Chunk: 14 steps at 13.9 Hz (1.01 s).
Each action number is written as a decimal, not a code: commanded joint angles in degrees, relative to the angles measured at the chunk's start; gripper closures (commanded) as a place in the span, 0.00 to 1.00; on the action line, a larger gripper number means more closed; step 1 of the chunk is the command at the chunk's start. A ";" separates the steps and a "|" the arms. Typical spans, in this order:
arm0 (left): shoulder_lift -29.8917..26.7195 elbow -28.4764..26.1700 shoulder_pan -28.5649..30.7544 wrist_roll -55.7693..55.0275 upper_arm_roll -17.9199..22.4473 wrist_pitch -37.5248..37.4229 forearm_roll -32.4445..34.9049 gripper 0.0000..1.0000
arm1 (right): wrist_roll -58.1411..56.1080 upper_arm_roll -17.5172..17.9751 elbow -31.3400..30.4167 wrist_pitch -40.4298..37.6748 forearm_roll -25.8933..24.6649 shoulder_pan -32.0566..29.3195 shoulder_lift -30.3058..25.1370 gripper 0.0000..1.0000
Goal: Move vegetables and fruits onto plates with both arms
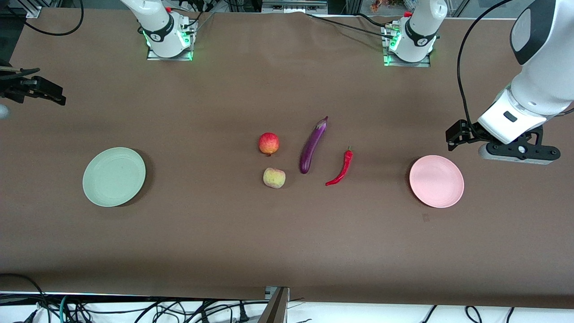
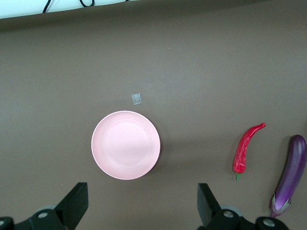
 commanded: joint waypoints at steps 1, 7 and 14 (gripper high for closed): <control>0.91 2.04 0.06 0.45 -0.17 -0.99 -0.66 0.00 | -0.06 -0.18 1.60 -0.71 0.92 0.10 0.81 0.00; 0.91 2.04 -0.12 0.45 -0.18 -0.99 -0.74 0.00 | -0.15 -0.36 1.60 -0.89 1.01 0.01 0.81 0.00; 3.53 1.08 -0.64 0.02 -0.26 -5.53 -0.83 0.00 | -0.07 -0.18 1.60 -0.80 1.01 0.10 0.81 0.00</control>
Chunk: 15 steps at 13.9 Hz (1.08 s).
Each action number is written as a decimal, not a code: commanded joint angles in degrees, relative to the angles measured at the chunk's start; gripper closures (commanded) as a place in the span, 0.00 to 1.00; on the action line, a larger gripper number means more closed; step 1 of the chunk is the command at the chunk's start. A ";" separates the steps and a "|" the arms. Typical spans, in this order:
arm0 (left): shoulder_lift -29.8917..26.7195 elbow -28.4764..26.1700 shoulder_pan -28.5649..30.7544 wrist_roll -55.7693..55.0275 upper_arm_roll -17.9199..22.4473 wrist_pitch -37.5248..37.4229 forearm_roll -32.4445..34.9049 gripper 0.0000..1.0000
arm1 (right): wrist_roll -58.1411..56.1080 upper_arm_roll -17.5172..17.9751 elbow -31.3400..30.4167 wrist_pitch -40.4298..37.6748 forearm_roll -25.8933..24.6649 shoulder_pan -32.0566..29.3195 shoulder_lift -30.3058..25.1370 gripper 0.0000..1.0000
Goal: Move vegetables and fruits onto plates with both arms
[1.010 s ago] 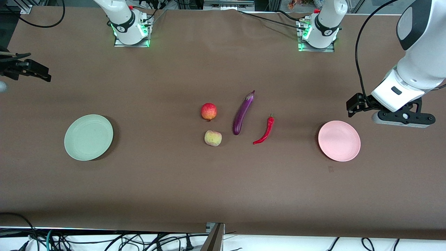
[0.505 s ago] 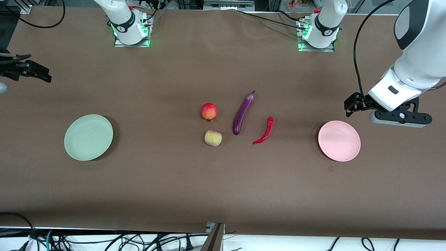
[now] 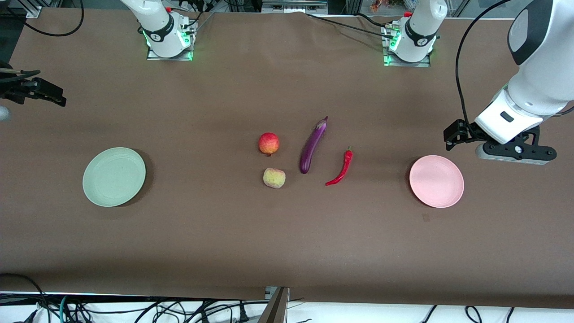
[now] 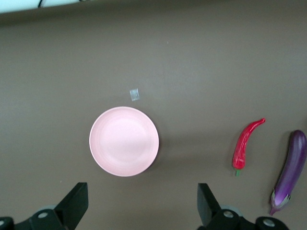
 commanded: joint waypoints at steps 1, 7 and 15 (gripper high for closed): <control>5.08 1.14 -0.95 -0.11 -0.19 -5.64 -0.83 0.00 | 0.28 -0.01 1.40 -0.45 1.07 0.18 0.49 0.00; 16.86 1.05 -13.85 0.15 -0.28 0.64 -2.06 0.00 | 0.73 0.08 1.05 -0.27 1.07 2.55 3.30 0.00; 30.50 -1.39 -18.97 11.06 -0.54 19.54 -1.53 0.00 | 5.44 0.08 1.31 10.52 6.59 15.55 15.07 0.00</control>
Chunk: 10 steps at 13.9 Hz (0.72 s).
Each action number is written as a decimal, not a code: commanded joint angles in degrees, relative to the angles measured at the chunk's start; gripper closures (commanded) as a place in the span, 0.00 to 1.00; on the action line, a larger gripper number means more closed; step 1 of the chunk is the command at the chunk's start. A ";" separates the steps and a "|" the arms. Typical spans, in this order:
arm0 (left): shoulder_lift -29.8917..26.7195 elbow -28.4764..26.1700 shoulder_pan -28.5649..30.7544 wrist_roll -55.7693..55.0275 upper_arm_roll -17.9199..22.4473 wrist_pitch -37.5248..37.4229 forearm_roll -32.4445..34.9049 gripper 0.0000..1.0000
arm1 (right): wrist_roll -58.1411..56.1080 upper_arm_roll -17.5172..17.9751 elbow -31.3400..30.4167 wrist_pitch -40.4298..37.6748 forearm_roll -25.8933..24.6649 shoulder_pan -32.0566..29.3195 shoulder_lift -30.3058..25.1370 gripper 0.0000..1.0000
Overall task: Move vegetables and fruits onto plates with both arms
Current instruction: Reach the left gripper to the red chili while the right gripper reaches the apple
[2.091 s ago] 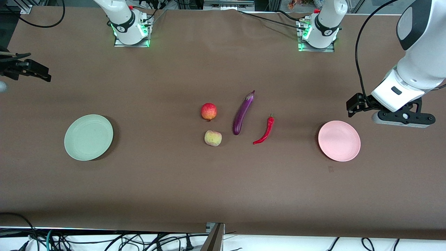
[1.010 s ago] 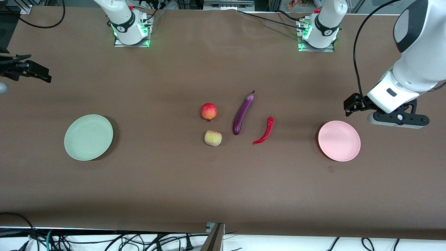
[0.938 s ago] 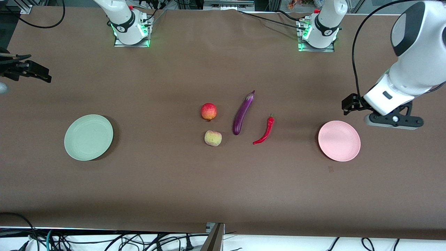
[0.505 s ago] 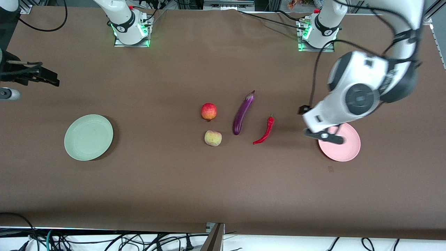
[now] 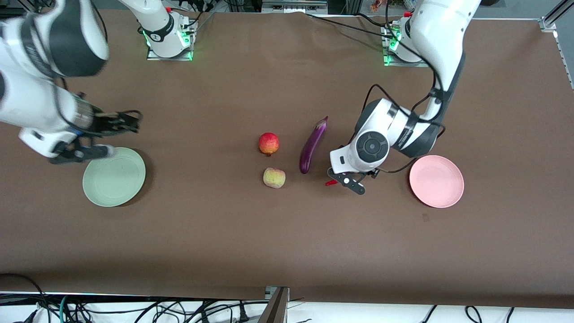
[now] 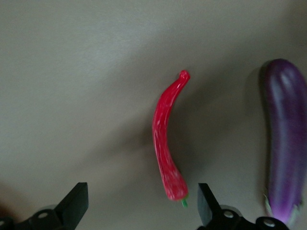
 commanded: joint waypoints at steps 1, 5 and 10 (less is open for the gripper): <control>2.08 -1.90 -2.32 2.03 0.59 5.40 -0.23 0.00 | 8.42 -0.44 1.37 3.80 3.73 3.87 3.52 0.00; 4.18 -4.02 -2.50 1.60 0.59 9.99 -0.14 0.31 | 21.46 -0.44 1.11 10.65 4.18 11.87 9.23 0.00; 3.40 -4.11 -2.06 2.39 0.59 8.94 -0.05 1.00 | 41.83 -0.44 1.02 24.44 5.85 22.68 17.05 0.00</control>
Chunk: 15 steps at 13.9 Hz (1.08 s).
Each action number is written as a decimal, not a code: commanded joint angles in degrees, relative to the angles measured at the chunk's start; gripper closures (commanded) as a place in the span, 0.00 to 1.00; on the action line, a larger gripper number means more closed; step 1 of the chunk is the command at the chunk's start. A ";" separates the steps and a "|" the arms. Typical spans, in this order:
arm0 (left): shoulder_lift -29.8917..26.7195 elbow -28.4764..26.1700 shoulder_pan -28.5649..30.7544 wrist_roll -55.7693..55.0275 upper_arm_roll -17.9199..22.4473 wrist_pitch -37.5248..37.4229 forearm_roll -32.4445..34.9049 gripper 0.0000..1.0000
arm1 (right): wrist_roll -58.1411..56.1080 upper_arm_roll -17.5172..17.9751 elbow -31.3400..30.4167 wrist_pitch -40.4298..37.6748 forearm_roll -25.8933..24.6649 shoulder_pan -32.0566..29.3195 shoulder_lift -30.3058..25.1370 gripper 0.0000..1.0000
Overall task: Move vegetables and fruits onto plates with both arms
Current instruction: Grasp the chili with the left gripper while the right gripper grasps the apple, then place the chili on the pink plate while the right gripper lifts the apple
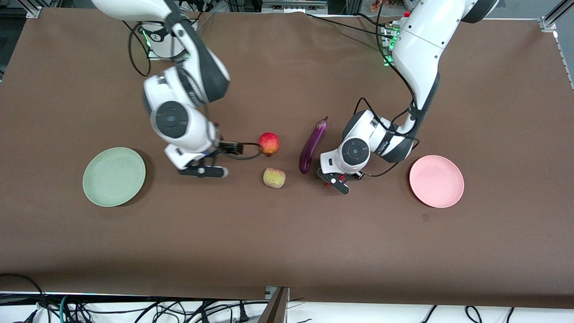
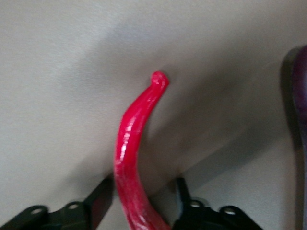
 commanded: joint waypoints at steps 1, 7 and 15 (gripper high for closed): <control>-2.21 -0.42 0.28 2.28 0.21 -1.92 -0.10 1.00 | 8.82 -0.71 1.10 5.64 0.99 4.85 4.20 0.00; -10.47 1.07 6.69 8.59 1.09 -18.96 -0.01 0.98 | 11.21 -0.71 1.10 9.44 0.82 10.05 9.84 0.00; -8.11 6.87 21.20 35.39 1.71 -20.77 16.50 0.89 | 9.30 -0.71 0.13 9.17 -0.24 11.54 11.60 0.00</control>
